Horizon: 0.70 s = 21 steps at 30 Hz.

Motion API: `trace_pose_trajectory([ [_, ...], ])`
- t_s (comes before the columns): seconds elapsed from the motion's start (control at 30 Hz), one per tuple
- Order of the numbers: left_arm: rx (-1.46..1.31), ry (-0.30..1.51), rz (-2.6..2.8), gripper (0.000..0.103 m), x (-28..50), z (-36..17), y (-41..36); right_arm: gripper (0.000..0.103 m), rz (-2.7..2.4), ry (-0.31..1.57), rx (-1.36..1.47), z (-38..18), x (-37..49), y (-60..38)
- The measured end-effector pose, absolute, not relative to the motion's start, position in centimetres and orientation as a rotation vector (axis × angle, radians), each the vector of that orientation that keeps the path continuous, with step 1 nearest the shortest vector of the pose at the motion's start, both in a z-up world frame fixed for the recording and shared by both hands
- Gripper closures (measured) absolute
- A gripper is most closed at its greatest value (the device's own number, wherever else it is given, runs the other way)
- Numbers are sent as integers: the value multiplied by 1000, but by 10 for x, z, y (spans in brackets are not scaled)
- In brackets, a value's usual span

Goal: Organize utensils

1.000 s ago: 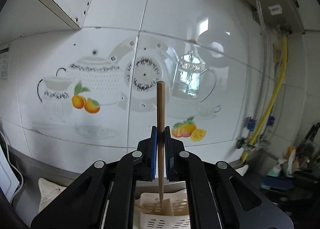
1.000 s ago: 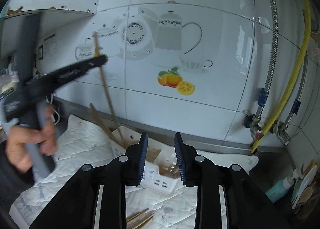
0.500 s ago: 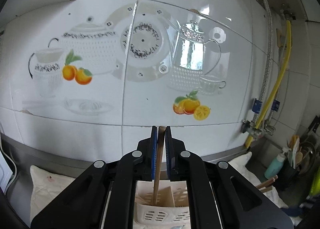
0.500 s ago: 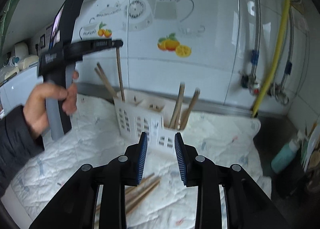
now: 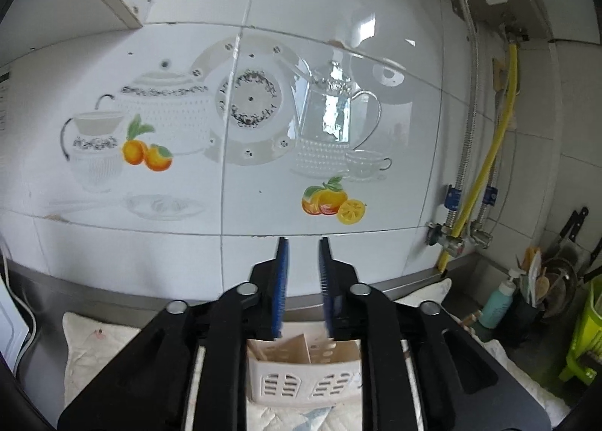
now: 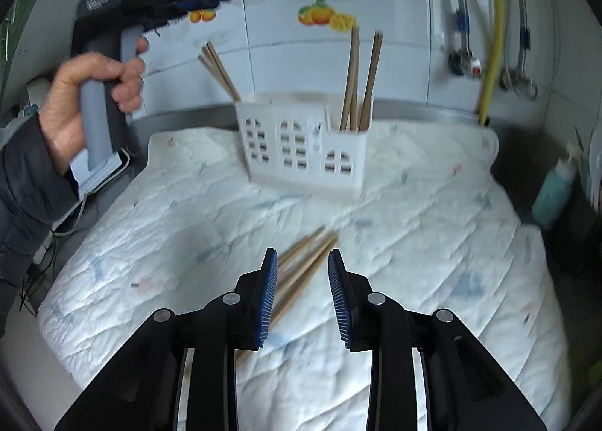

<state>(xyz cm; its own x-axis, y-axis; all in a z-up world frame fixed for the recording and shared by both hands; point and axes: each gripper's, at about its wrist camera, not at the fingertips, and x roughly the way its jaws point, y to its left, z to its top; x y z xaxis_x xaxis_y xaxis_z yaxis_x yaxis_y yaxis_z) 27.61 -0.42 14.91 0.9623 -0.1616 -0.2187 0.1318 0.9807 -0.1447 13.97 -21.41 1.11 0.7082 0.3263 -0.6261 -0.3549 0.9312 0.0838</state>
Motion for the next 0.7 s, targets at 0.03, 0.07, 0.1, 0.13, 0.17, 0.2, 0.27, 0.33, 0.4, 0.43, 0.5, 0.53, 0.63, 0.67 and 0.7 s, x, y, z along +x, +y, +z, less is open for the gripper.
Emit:
trace_pose_trajectory([
  [0.03, -134, 231, -151, 80, 269, 148, -2, 77, 375, 693, -45, 7, 136, -212],
  [0.07, -138, 232, -152, 80, 263, 148, 0, 77, 373, 701, -44, 3, 132, -210],
  [0.1, -140, 233, -154, 78, 258, 147, 2, 78, 374, 715, -31, -3, 128, -208],
  [0.13, -138, 232, -157, 76, 250, 145, 5, 79, 374, 731, -14, -8, 126, -206],
  [0.17, -129, 231, -148, 74, 242, 143, 7, 82, 369, 746, 2, -12, 124, -205],
  [0.2, -122, 232, -137, 71, 234, 140, 9, 84, 366, 766, 23, -18, 122, -204],
  [0.27, -120, 239, -134, 67, 221, 135, 14, 84, 347, 795, 53, -29, 118, -200],
  [0.33, -119, 253, -125, 63, 209, 128, 19, 85, 340, 826, 92, -40, 116, -197],
  [0.4, -120, 264, -122, 57, 199, 123, 23, 86, 321, 842, 100, -49, 114, -192],
  [0.43, -119, 268, -117, 55, 192, 118, 26, 86, 311, 850, 105, -53, 113, -189],
  [0.5, -118, 277, -110, 52, 179, 109, 31, 86, 306, 863, 122, -58, 114, -185],
  [0.53, -117, 285, -105, 48, 173, 105, 33, 86, 296, 866, 122, -60, 114, -182],
  [0.63, -108, 295, -94, 45, 160, 94, 38, 87, 275, 881, 133, -65, 116, -175],
  [0.67, -103, 296, -87, 44, 155, 90, 40, 88, 263, 885, 131, -67, 116, -173],
  [0.7, -98, 299, -78, 43, 150, 85, 42, 89, 256, 888, 129, -68, 117, -171],
])
